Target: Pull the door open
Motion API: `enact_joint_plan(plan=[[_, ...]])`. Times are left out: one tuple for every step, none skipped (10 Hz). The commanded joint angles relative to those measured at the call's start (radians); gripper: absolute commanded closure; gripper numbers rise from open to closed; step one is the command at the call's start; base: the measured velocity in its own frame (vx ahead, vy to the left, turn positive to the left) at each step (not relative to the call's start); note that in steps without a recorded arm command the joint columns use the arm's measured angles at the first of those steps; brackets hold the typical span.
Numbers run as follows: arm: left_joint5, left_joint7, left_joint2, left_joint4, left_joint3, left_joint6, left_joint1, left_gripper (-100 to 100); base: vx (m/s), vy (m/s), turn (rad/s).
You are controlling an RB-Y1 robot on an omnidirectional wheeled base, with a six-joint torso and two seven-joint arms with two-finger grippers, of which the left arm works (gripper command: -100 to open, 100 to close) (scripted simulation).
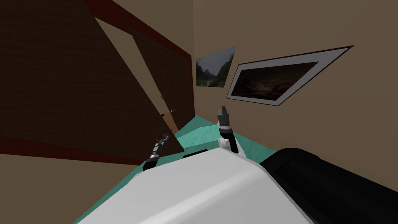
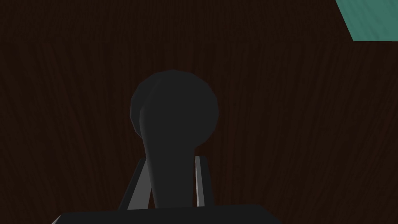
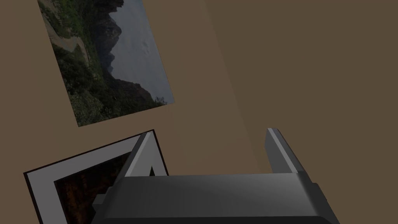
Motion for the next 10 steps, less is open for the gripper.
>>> enact_joint_plan(plan=[[-0.013, 0.001, -0.010, 0.021, -0.005, 0.002, -0.031, 100, -0.150, 0.086, -0.018], [-0.013, 0.001, -0.010, 0.021, -0.005, 0.002, -0.031, 100, -0.125, 0.079, -0.033], [-0.011, 0.003, -0.007, 0.005, -0.004, 0.010, -0.021, 100, -0.041, 0.026, -0.022], [-0.011, 0.014, 0.006, 0.022, -0.001, -0.024, -0.002, 100, -0.091, 0.019, -0.249], [-0.011, 0.014, 0.006, 0.022, -0.001, -0.024, -0.002, 100, -0.109, 0.019, -0.128], [-0.010, 0.023, 0.017, 0.032, 0.001, -0.050, 0.013, 100, -0.130, 0.009, -0.166], [-0.009, 0.028, 0.023, 0.038, 0.003, -0.064, 0.021, 100, -0.131, 0.001, -0.146], [-0.009, 0.033, 0.030, 0.044, 0.005, -0.080, 0.030, 100, -0.108, 0.014, -0.127], [-0.009, 0.033, 0.030, 0.044, 0.005, -0.080, 0.030, 100, -0.071, 0.028, -0.035], [-0.009, 0.033, 0.030, 0.044, 0.005, -0.080, 0.030, 100, -0.027, 0.019, 0.015]])
